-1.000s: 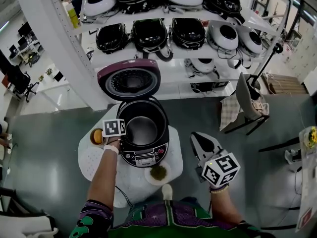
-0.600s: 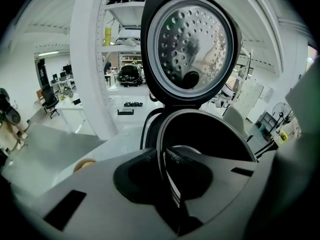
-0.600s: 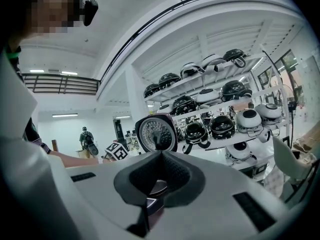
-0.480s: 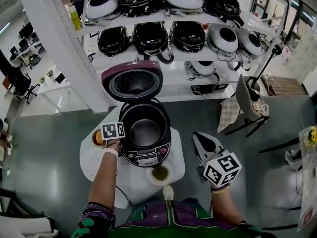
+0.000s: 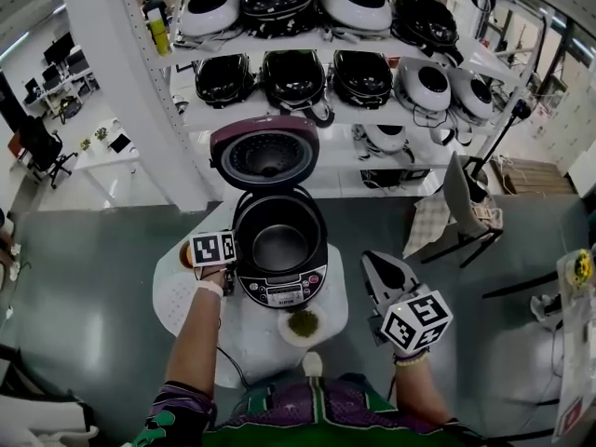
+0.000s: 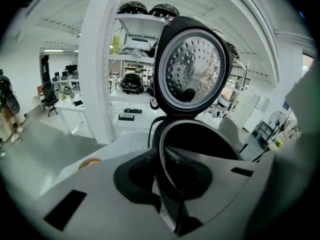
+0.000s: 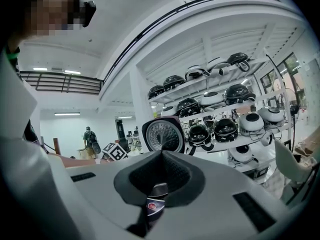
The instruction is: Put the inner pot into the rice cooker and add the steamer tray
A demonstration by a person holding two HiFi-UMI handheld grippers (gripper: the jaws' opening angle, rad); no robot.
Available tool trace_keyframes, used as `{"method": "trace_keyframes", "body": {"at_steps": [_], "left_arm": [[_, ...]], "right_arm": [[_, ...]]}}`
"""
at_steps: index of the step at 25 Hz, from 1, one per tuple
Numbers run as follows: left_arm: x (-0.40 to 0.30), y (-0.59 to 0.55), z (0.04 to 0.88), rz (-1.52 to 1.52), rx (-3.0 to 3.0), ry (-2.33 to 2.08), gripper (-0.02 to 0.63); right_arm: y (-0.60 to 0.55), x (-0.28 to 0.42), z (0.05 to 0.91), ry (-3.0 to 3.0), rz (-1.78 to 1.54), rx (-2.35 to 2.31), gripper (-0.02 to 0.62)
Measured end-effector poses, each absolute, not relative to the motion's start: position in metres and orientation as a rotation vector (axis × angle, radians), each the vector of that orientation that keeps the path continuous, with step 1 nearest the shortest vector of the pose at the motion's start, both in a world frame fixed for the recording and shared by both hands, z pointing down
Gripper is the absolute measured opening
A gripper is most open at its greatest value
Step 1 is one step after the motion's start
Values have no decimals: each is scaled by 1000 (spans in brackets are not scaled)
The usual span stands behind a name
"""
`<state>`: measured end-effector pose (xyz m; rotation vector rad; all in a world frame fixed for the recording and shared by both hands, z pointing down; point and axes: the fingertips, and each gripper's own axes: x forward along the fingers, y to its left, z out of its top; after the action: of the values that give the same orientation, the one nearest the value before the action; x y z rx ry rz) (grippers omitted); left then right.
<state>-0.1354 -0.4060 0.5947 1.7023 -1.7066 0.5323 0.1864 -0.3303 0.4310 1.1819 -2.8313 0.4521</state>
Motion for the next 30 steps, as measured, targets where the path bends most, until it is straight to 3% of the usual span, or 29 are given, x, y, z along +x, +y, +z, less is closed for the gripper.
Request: {"method": "trace_keyframes", "body": {"at_steps": [11, 30], "left_arm": [[-148, -347, 565, 478, 1773, -1762, 64], [-223, -228, 431, 291, 1999, -1941, 64]], "right_arm": [[-313, 162, 403, -2861, 395, 1172, 6], [-258, 26, 342, -2949, 264, 1022, 6]]}}
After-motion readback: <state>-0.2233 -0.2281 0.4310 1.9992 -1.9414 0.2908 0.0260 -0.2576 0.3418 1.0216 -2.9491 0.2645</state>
